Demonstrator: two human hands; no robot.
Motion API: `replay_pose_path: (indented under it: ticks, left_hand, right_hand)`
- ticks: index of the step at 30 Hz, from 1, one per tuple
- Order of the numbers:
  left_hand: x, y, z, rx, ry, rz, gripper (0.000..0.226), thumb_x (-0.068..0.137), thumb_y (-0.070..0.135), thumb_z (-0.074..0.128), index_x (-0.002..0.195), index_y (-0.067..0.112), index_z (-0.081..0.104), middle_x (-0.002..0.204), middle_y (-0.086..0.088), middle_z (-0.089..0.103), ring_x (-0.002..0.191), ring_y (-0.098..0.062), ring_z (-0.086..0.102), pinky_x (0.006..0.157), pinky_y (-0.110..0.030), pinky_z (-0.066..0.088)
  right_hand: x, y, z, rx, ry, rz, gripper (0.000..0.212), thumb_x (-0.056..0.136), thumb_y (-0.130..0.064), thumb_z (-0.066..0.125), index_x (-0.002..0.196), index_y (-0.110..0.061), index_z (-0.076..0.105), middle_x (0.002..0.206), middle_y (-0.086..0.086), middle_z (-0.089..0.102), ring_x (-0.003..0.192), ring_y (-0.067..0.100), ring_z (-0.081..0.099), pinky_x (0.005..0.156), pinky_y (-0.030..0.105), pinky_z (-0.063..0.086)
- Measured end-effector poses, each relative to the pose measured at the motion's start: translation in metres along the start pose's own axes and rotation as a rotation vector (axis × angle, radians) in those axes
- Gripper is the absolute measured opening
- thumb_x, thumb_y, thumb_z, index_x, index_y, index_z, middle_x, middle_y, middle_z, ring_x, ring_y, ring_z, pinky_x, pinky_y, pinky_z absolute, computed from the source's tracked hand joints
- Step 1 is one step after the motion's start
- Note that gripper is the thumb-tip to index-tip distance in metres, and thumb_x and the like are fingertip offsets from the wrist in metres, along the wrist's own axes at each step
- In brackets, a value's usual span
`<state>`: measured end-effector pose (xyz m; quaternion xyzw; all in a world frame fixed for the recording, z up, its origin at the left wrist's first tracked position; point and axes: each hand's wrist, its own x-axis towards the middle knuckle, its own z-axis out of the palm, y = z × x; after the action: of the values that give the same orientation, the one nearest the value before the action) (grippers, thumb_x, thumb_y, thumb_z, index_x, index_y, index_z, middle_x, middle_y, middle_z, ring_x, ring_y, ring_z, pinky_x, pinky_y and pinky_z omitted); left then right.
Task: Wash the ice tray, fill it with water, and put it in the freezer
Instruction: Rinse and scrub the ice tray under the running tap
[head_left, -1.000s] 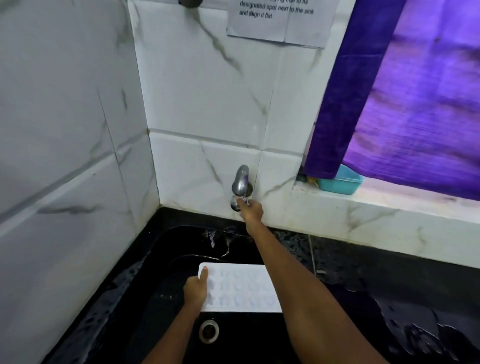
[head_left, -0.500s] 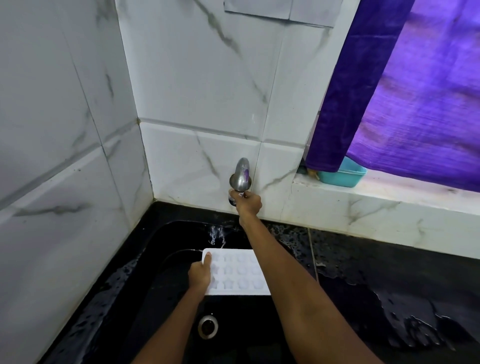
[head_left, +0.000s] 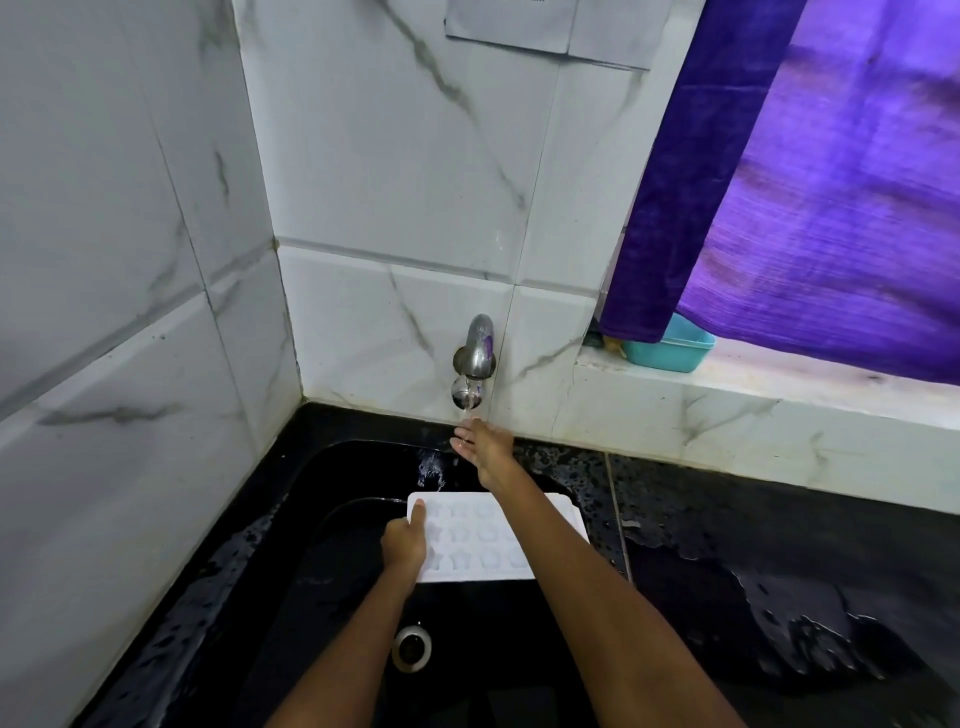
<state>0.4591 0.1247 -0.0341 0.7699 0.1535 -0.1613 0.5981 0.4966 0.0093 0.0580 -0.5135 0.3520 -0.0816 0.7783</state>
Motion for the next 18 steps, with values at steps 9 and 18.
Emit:
replay_pose_path:
  ticks: [9, 18]
  left_hand:
    - [0.000, 0.017, -0.003, 0.017, -0.017, 0.034, 0.051, 0.098, 0.032, 0.046, 0.062, -0.003, 0.048, 0.084, -0.025, 0.057, 0.095, -0.040, 0.062, 0.090, -0.042, 0.047]
    - [0.003, 0.041, 0.008, -0.103, -0.080, -0.047, 0.058, 0.100, 0.041, 0.038, 0.120, -0.010, 0.055, 0.123, -0.025, 0.059, 0.115, -0.038, 0.056, 0.093, -0.037, 0.045]
  right_hand:
    - [0.011, -0.036, 0.004, -0.235, 0.126, -0.195, 0.029, 0.093, -0.019, 0.055, 0.112, 0.001, 0.063, 0.094, 0.011, 0.062, 0.073, 0.021, 0.059, 0.077, 0.030, 0.053]
    - [-0.019, 0.017, -0.027, -0.700, 0.039, -0.457, 0.022, 0.089, 0.004, 0.046, 0.094, 0.006, 0.068, 0.094, 0.023, 0.068, 0.077, 0.023, 0.063, 0.072, 0.025, 0.049]
